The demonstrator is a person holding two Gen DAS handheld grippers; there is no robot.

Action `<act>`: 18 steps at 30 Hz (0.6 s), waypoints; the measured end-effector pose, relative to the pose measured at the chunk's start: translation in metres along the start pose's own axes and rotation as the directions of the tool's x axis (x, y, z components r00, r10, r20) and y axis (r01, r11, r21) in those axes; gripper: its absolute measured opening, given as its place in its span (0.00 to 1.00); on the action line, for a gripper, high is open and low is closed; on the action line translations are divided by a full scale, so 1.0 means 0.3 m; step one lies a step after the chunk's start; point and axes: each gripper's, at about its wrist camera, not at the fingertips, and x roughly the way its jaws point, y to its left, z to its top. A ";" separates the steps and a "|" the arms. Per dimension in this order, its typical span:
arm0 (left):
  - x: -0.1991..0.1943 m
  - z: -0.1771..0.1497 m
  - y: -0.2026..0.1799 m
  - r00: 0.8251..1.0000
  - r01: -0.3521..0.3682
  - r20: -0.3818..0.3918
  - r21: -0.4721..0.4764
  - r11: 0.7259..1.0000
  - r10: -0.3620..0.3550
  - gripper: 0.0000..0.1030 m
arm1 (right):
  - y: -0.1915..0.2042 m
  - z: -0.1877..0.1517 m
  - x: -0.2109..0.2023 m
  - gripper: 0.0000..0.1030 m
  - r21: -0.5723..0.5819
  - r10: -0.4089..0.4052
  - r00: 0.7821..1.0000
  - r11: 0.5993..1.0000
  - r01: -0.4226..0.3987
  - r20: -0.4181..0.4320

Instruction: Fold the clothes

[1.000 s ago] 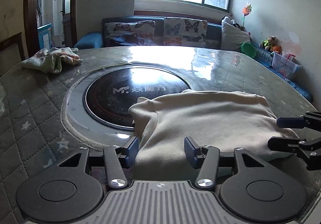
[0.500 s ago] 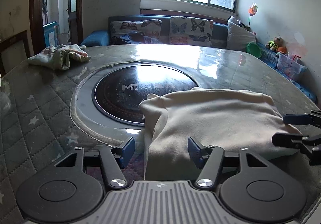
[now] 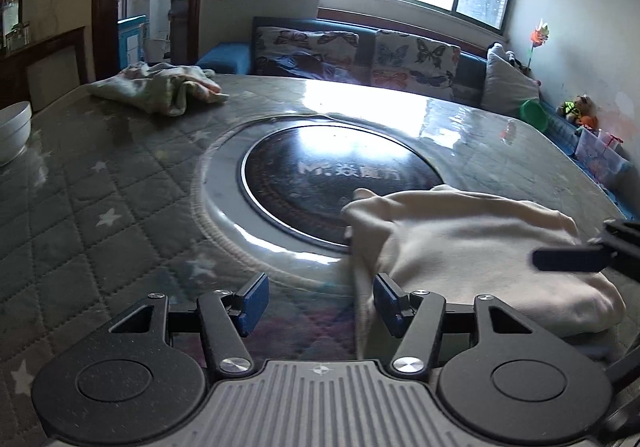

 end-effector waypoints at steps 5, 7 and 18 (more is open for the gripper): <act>-0.023 0.026 0.044 1.000 0.006 0.017 -0.047 0.999 -0.005 0.60 | 0.122 0.042 0.108 0.58 -0.137 0.058 0.997 0.988 -0.064 -0.048; -0.026 0.040 0.063 1.000 0.024 0.015 -0.076 0.997 -0.022 0.60 | 0.155 0.046 0.137 0.57 -0.188 0.041 0.997 0.981 -0.051 -0.059; 0.046 0.059 0.086 0.969 0.210 -0.051 -0.338 0.917 -0.240 0.61 | 0.091 0.075 0.113 0.03 -0.024 0.053 0.999 0.998 -0.053 -0.003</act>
